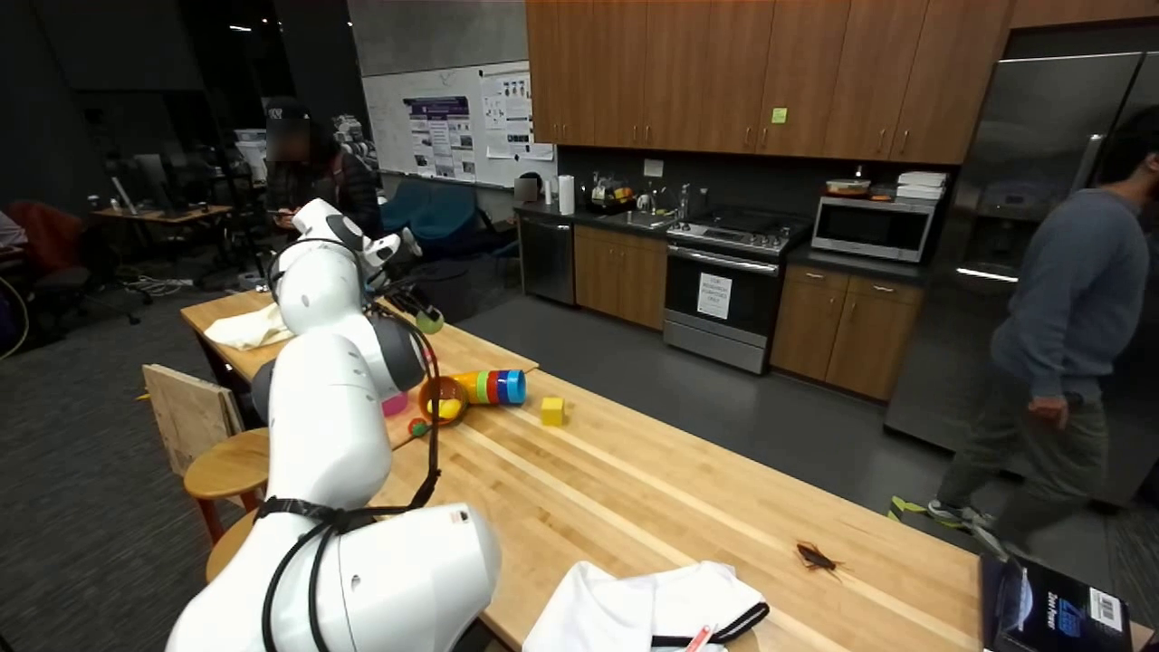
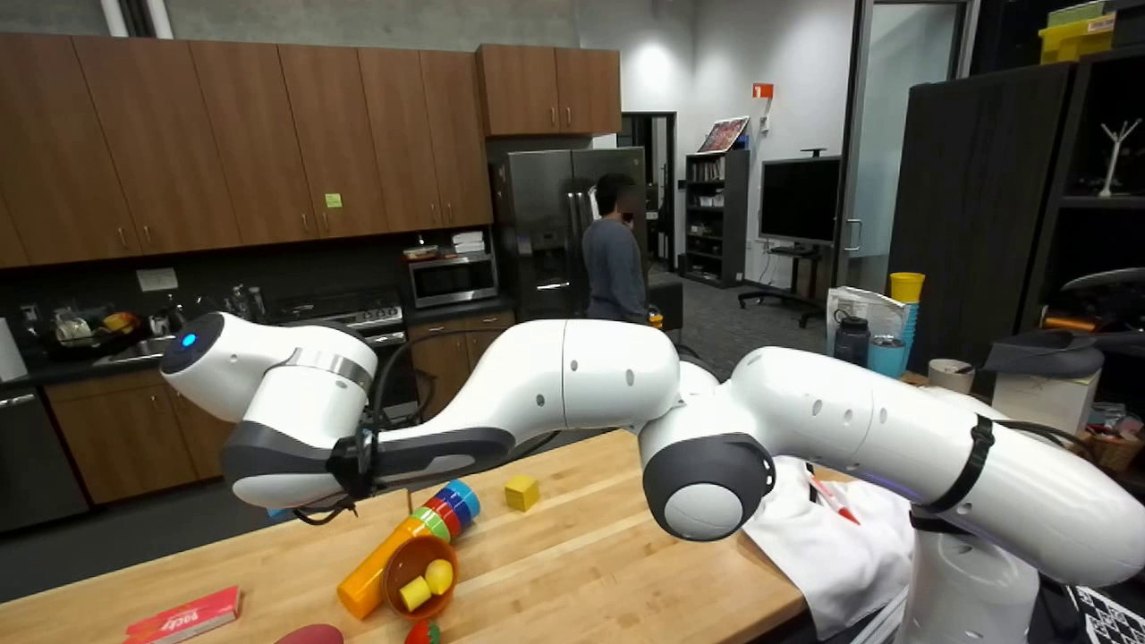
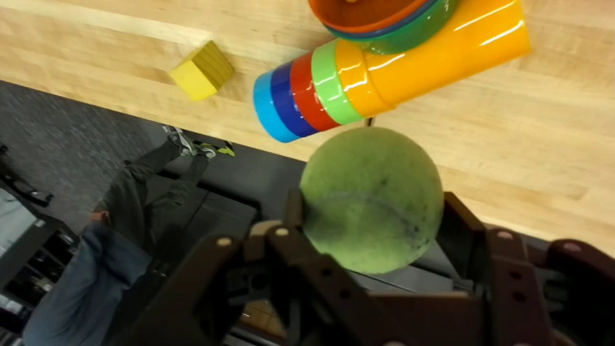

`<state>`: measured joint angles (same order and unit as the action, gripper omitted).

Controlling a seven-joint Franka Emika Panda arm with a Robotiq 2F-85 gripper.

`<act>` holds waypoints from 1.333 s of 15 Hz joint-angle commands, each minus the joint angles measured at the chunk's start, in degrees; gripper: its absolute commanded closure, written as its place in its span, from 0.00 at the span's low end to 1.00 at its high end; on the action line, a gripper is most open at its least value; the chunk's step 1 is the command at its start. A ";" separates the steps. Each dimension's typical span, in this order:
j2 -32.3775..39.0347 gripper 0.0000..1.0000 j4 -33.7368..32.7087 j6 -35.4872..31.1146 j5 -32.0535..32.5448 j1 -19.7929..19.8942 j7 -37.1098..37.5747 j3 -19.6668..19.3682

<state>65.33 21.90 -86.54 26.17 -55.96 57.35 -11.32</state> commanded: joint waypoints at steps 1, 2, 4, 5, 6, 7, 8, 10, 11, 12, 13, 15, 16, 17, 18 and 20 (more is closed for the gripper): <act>-1.09 0.58 -1.36 5.89 -1.01 -0.39 7.37 -2.77; -0.73 0.58 -1.87 7.11 -0.82 -0.40 8.70 -3.19; 0.00 0.58 -1.76 7.85 -0.50 -0.15 12.25 -3.92; 0.67 0.58 -1.50 7.68 -0.45 0.03 14.62 -4.23; 1.99 0.58 -1.16 6.19 -0.22 0.18 18.33 -4.64; 3.74 0.58 -0.74 3.72 -0.62 0.60 23.36 -4.60; 8.14 0.58 -5.66 4.07 -1.64 1.77 26.68 -3.85; 9.85 0.58 -1.40 -2.70 -3.94 2.28 35.45 -2.59; 11.80 0.58 -1.62 -6.16 -3.90 2.28 38.85 -3.07; 16.65 0.58 -7.62 -5.38 -2.04 2.30 39.07 -4.73; 14.30 0.58 -2.06 -7.67 -0.25 1.36 39.53 -6.15; 13.54 0.58 -0.94 -9.30 1.71 0.99 37.67 -7.62; 12.77 0.58 -0.86 -7.48 2.91 0.46 36.73 -8.76; 11.95 0.58 -0.87 -5.72 4.22 -0.05 35.44 -9.88; 11.45 0.58 -1.04 -4.74 5.21 -0.39 34.31 -10.73; 10.38 0.58 -1.49 -6.45 5.87 -0.29 30.86 -10.84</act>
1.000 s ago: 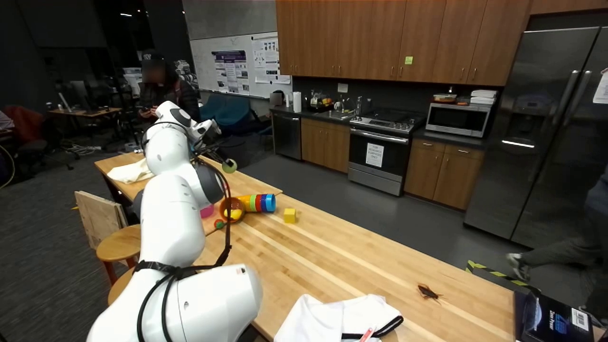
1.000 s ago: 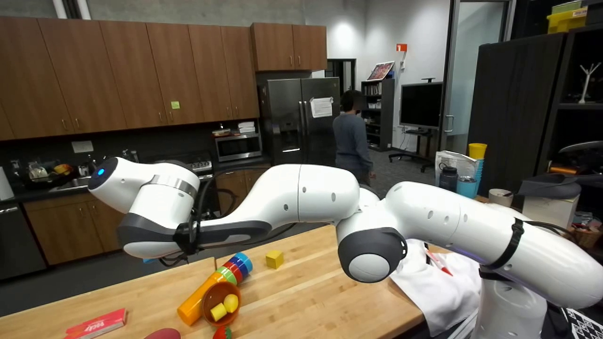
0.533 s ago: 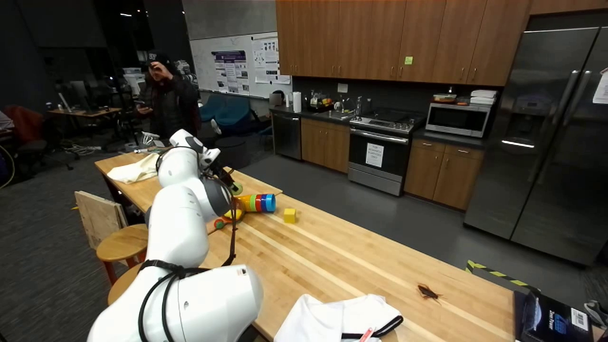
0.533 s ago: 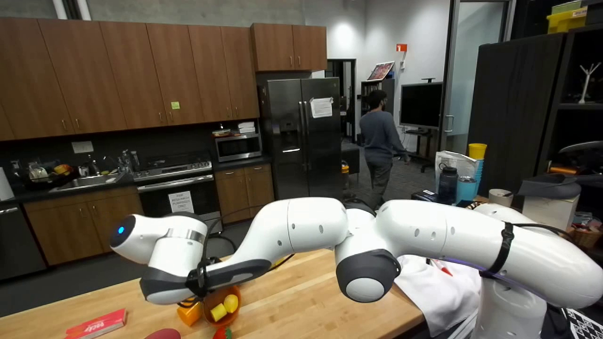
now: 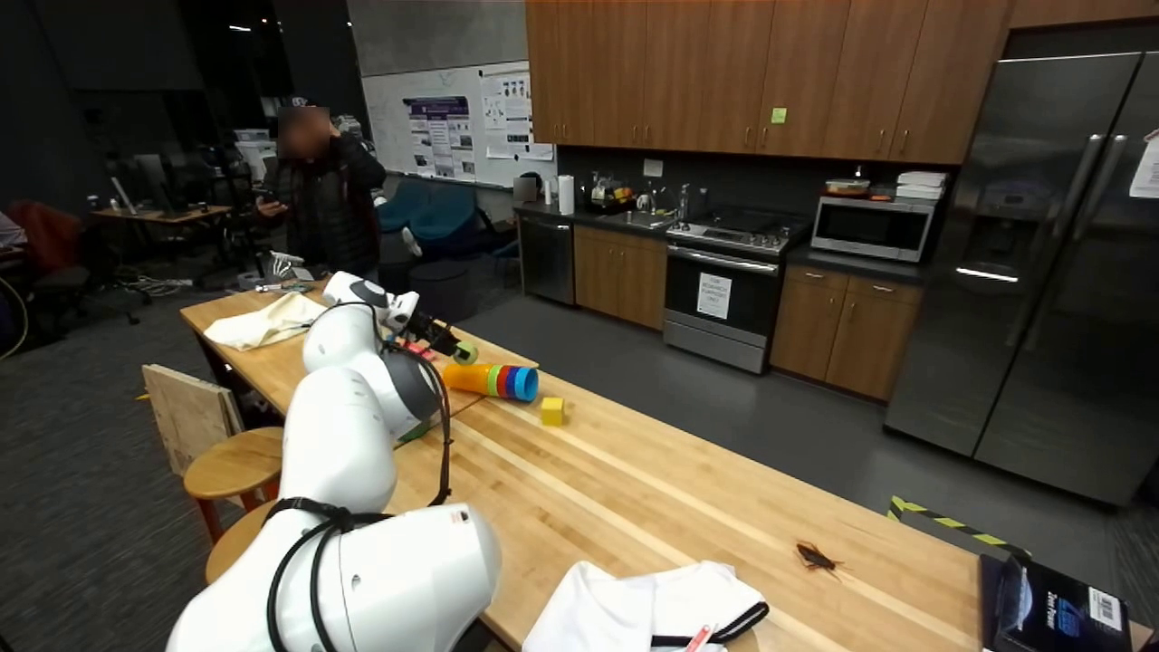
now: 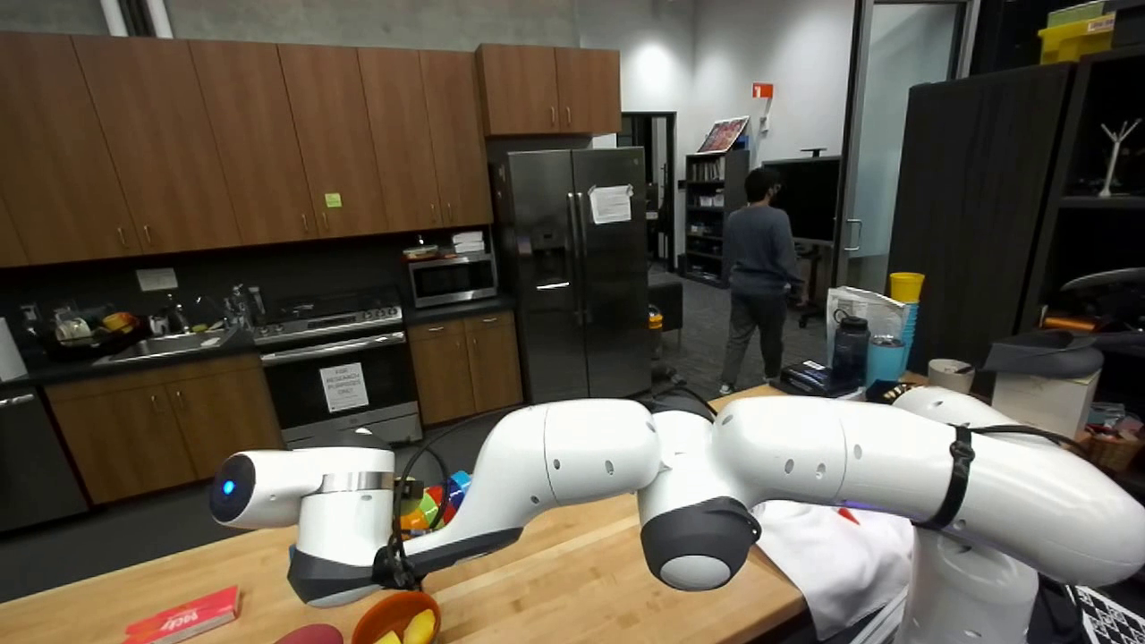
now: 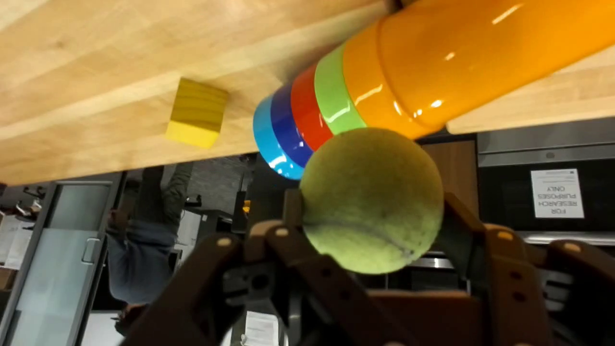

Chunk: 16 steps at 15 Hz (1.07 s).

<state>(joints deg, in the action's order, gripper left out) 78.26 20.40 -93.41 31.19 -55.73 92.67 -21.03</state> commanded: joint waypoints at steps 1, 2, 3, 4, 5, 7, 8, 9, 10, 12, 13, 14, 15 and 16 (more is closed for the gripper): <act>-3.20 0.58 -0.10 -1.68 0.26 -0.21 -6.33 -0.31; -3.81 0.58 -0.15 -3.16 -0.28 0.01 -8.11 0.29; -4.42 0.58 -0.16 -5.06 -1.15 0.37 -10.08 1.17; -5.02 0.58 -0.16 -7.28 -2.67 0.92 -12.75 2.63; -5.31 0.58 -0.16 -8.52 -3.80 1.11 -14.84 3.40; -5.47 0.58 -0.15 -10.93 -6.05 1.18 -19.65 5.27; -5.45 0.58 -0.15 -12.11 -7.25 1.31 -22.01 6.25; -5.24 0.58 -0.14 -13.63 -8.25 1.44 -24.35 7.10; -5.04 0.58 -0.12 -15.30 -9.24 1.55 -26.77 7.94; -4.59 0.58 0.17 -17.78 -11.11 1.61 -31.97 9.72; -4.39 0.58 0.41 -18.98 -11.90 1.65 -34.76 10.55; -3.96 0.58 0.66 -20.35 -12.40 1.61 -37.63 11.10; -3.34 0.58 0.78 -22.53 -12.95 1.67 -40.19 11.69; -1.70 0.58 -0.76 -23.90 -13.67 1.99 -43.06 12.41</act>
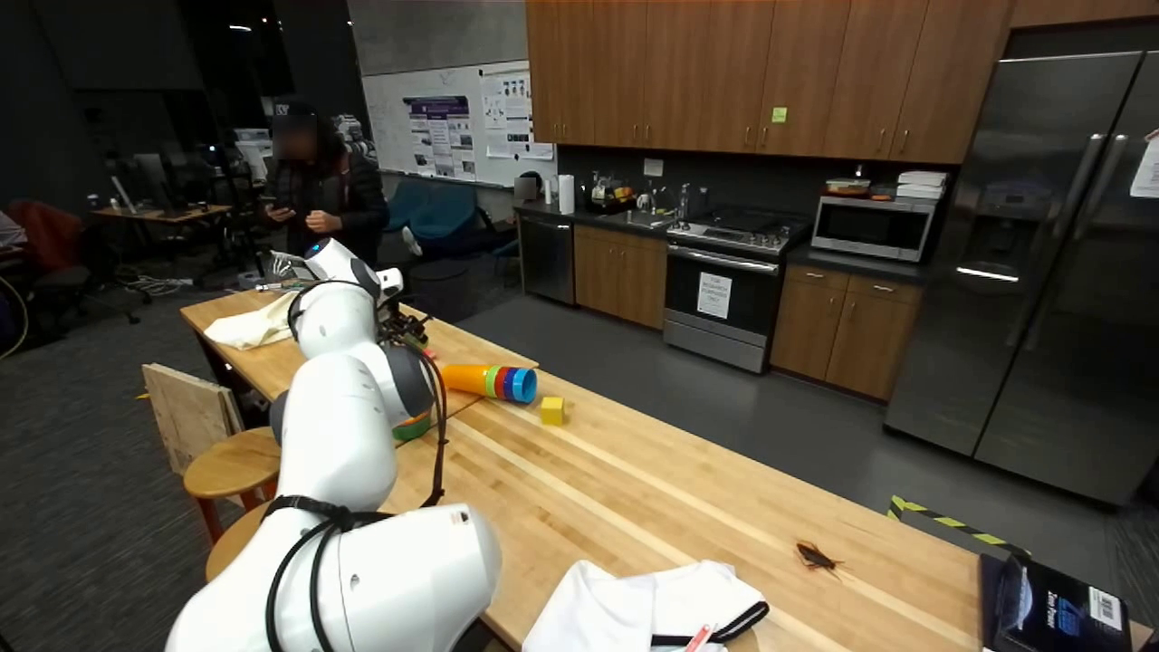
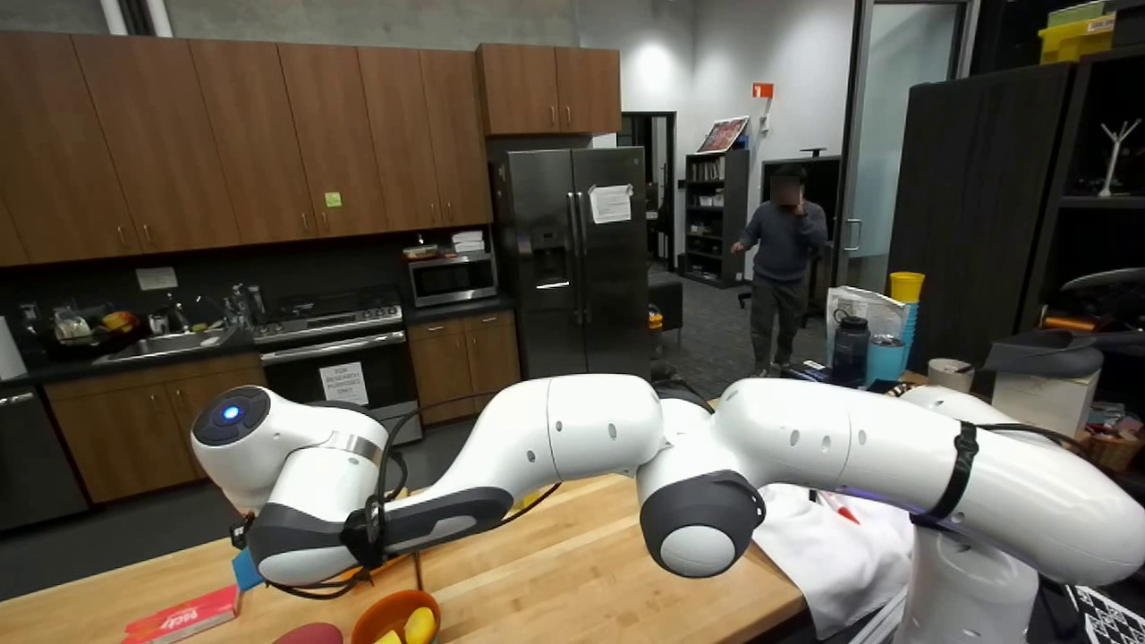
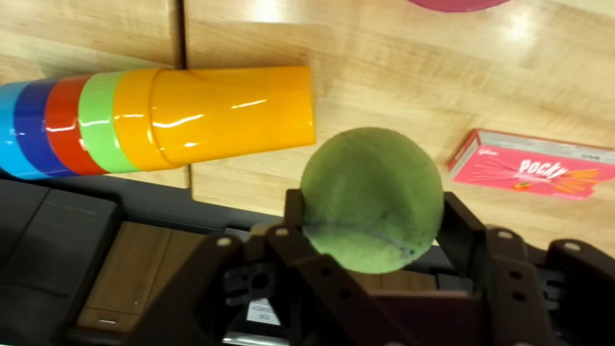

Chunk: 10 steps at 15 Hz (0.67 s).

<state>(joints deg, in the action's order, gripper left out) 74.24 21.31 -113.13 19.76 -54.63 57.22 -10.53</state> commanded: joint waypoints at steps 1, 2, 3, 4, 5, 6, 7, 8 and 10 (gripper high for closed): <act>3.50 0.58 -2.48 -6.10 -2.93 1.19 -10.43 2.55; 4.28 0.58 -2.38 -8.21 -3.68 1.57 -13.39 3.20; 4.87 0.58 -1.96 -10.48 -4.46 1.85 -16.29 3.86; 5.89 0.58 -1.98 -12.91 -5.30 2.21 -19.19 4.58; 6.96 0.58 -2.07 -15.45 -6.37 2.73 -22.26 5.47; 7.91 0.58 -2.22 -17.58 -7.59 3.22 -25.62 6.49; 8.55 0.58 -2.15 -19.57 -9.01 3.83 -29.26 7.73; 8.81 0.58 -1.77 -20.80 -10.92 4.53 -33.28 9.47; 8.44 0.58 -0.78 -20.85 -14.94 5.58 -41.30 13.40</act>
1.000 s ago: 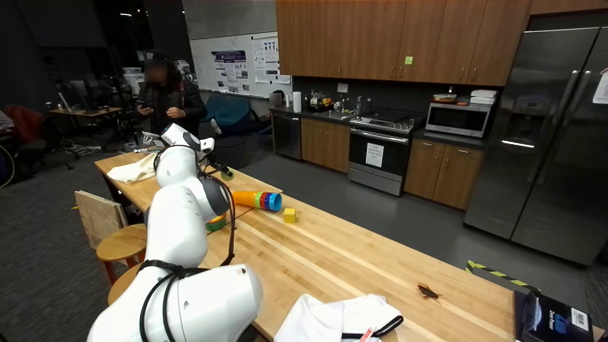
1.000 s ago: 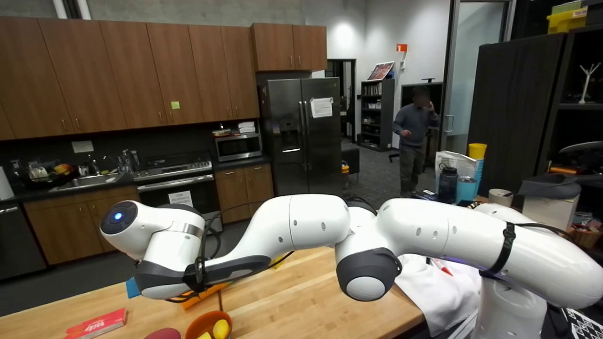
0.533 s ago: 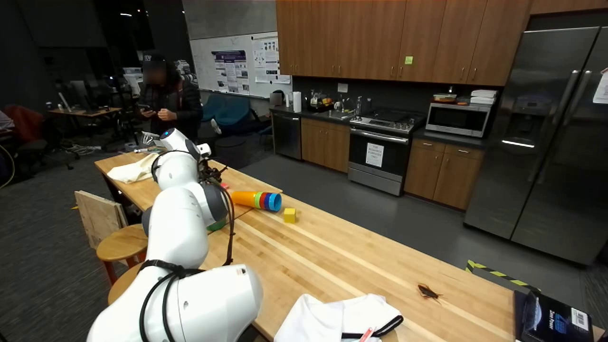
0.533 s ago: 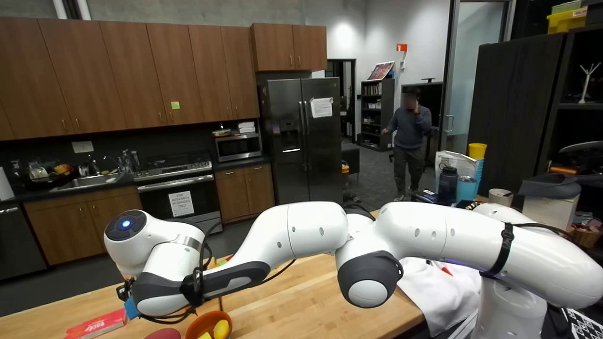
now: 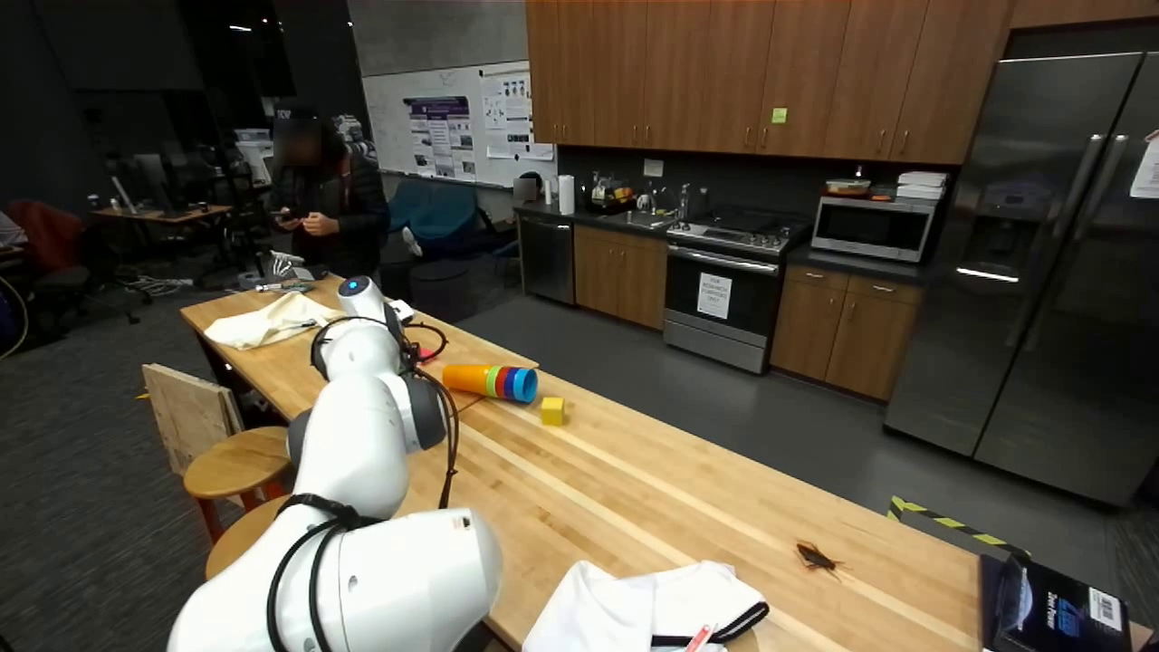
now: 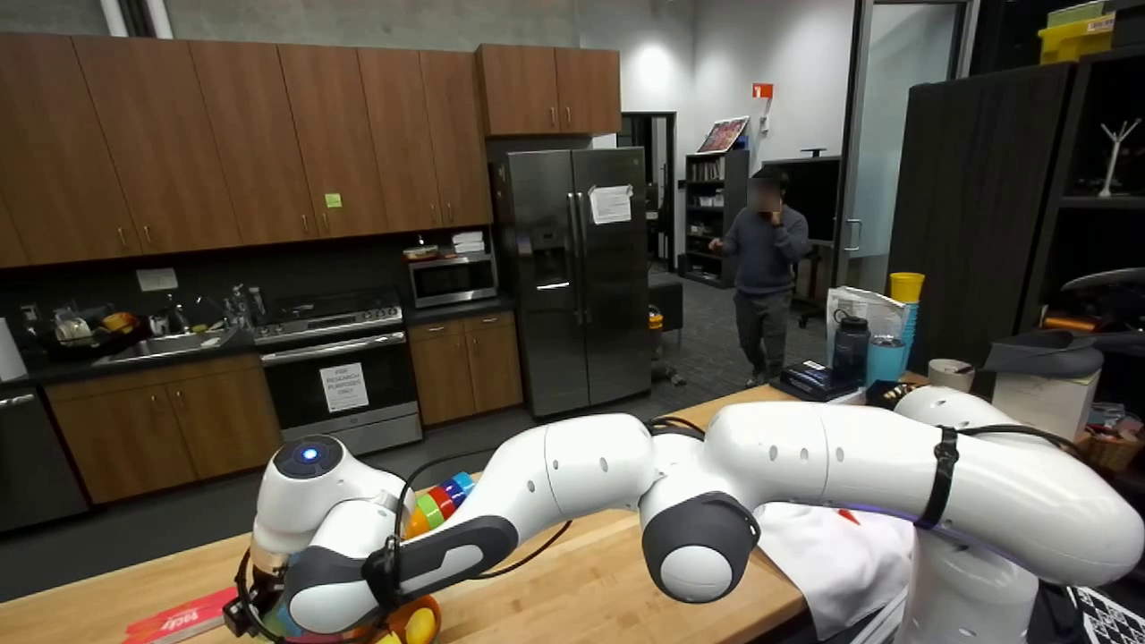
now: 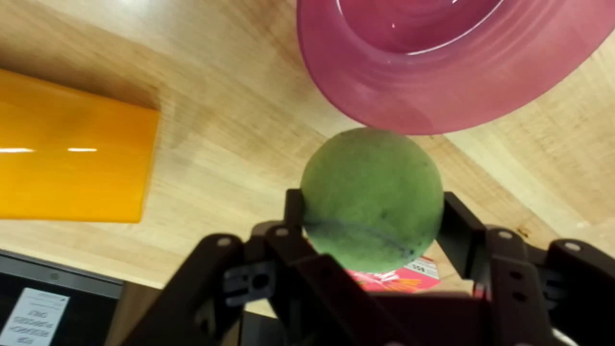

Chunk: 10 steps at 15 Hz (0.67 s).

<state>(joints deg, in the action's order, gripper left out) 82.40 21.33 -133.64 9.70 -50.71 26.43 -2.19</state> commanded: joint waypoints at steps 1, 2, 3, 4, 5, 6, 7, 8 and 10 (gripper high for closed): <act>-0.12 0.58 -0.40 0.36 -6.53 2.03 -14.44 6.80; -1.63 0.58 0.50 4.20 -8.36 2.36 -16.94 8.52; -2.86 0.58 1.46 7.17 -9.63 2.71 -19.02 9.62; -4.12 0.58 2.08 11.17 -10.62 3.01 -19.64 10.29; -5.81 0.58 3.09 15.43 -10.22 2.88 -17.09 9.09; -6.51 0.58 2.74 18.54 -9.53 2.65 -15.48 7.95; -7.37 0.58 2.28 21.00 -8.61 2.44 -13.25 6.61; -8.22 0.58 1.91 22.95 -7.96 2.29 -11.66 5.72; -9.95 0.58 1.47 26.33 -6.53 1.61 -9.31 3.73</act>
<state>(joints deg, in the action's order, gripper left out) 76.57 21.14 -112.38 1.38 -48.45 13.41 4.28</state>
